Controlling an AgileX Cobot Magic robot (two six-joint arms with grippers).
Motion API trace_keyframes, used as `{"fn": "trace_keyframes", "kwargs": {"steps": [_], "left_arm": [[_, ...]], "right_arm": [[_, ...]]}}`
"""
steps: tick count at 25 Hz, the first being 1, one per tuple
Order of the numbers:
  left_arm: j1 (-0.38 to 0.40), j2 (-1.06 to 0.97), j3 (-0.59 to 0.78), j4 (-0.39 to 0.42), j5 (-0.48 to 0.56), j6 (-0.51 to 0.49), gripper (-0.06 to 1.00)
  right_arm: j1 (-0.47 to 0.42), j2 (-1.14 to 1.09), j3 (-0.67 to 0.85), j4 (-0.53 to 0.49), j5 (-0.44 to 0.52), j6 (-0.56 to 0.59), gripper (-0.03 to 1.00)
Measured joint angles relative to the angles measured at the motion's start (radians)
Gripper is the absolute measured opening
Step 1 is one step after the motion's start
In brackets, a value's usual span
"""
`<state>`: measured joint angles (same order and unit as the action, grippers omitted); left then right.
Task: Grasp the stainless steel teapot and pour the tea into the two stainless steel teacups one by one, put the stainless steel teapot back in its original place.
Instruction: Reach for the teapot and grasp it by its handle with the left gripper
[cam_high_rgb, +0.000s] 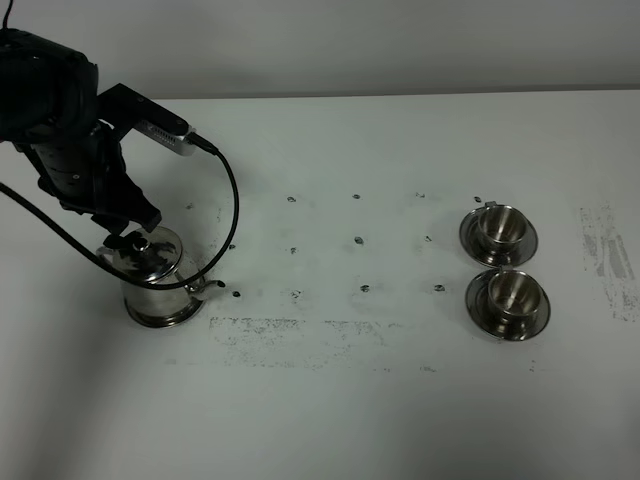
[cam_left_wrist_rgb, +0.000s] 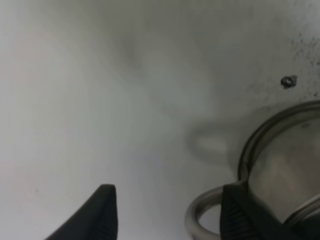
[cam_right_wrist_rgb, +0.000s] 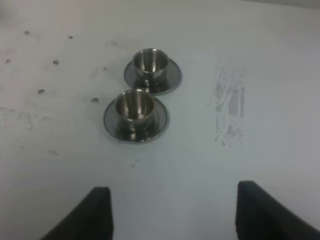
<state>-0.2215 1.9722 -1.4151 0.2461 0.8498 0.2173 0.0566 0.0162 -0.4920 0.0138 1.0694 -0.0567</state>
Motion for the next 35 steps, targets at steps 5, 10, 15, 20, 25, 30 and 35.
{"fn": "trace_keyframes", "kwargs": {"steps": [5, 10, 15, 20, 25, 30, 35], "left_arm": [[0.014, -0.06, 0.049, -0.004, -0.066, -0.025, 0.45], [0.018, -0.067, 0.057, -0.004, -0.067, -0.039, 0.45], [0.026, -0.067, 0.057, -0.023, -0.165, -0.058, 0.45], [0.033, -0.067, 0.058, -0.066, -0.169, -0.057, 0.45], [0.035, -0.067, 0.076, -0.08, -0.112, -0.056, 0.45], [0.035, -0.067, 0.107, -0.081, -0.116, -0.055, 0.45], [0.035, -0.067, 0.129, -0.083, -0.123, -0.054, 0.45]], "right_arm": [[0.0, 0.0, 0.0, 0.0, 0.0, 0.0, 0.51], [0.0, 0.0, 0.0, 0.0, 0.0, 0.0, 0.51], [0.0, 0.0, 0.0, 0.0, 0.0, 0.0, 0.51], [0.0, 0.0, 0.0, 0.0, 0.0, 0.0, 0.51], [0.0, 0.0, 0.0, 0.0, 0.0, 0.0, 0.51], [0.0, 0.0, 0.0, 0.0, 0.0, 0.0, 0.51], [0.0, 0.0, 0.001, 0.0, 0.0, 0.0, 0.51]]}}
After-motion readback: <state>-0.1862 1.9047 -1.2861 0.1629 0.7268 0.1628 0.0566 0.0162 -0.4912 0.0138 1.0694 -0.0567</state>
